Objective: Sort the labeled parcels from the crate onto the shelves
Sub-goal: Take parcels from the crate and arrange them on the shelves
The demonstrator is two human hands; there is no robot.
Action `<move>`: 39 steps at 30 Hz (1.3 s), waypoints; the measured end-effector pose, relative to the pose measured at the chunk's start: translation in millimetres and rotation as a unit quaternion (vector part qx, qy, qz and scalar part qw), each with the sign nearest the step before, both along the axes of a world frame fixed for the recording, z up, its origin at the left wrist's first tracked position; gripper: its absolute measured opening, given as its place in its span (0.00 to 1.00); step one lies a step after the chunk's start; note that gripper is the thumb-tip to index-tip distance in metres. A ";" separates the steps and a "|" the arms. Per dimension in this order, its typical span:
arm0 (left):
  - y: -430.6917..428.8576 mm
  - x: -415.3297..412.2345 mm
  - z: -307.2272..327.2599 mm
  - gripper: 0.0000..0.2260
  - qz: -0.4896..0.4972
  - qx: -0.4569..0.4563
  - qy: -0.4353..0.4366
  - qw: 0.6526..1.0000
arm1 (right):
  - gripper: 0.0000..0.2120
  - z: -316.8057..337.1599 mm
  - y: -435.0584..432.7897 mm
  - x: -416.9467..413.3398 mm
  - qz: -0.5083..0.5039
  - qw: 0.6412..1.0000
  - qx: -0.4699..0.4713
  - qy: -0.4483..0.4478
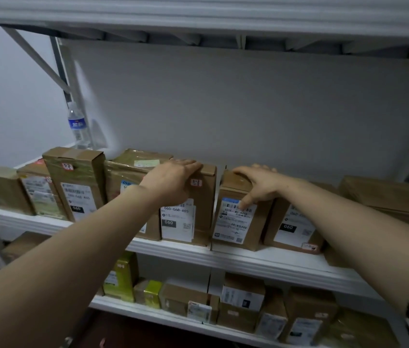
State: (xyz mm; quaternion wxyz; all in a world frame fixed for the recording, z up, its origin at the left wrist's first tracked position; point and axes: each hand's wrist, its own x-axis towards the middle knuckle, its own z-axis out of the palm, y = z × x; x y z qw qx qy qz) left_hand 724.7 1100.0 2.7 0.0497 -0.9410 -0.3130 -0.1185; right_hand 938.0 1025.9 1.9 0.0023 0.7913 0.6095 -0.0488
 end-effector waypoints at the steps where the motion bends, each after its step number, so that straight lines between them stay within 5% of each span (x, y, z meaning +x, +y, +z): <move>1: -0.5 0.3 0.2 0.30 0.000 -0.001 0.003 1.000 | 0.47 -0.1 -0.2 -1.8 0.001 1.000 -0.001 0.001; 20: 1.3 -0.9 2.6 0.38 -0.042 -0.006 0.013 0.999 | 0.58 9.4 -11.3 -16.5 -0.026 0.999 -0.039 0.014; 25: -17.6 10.9 11.4 0.36 -0.105 0.056 -0.045 0.992 | 0.49 40.7 -38.7 15.2 -0.061 0.991 -0.028 0.117; 32: -60.7 59.7 -0.3 0.32 -0.144 0.039 -0.002 0.989 | 0.49 26.2 -59.4 64.9 -0.115 0.991 -0.067 -0.007; 39: -71.8 83.2 -19.4 0.32 -0.070 -0.016 0.054 0.996 | 0.34 10.8 -57.1 79.2 -0.051 0.995 -0.090 -0.016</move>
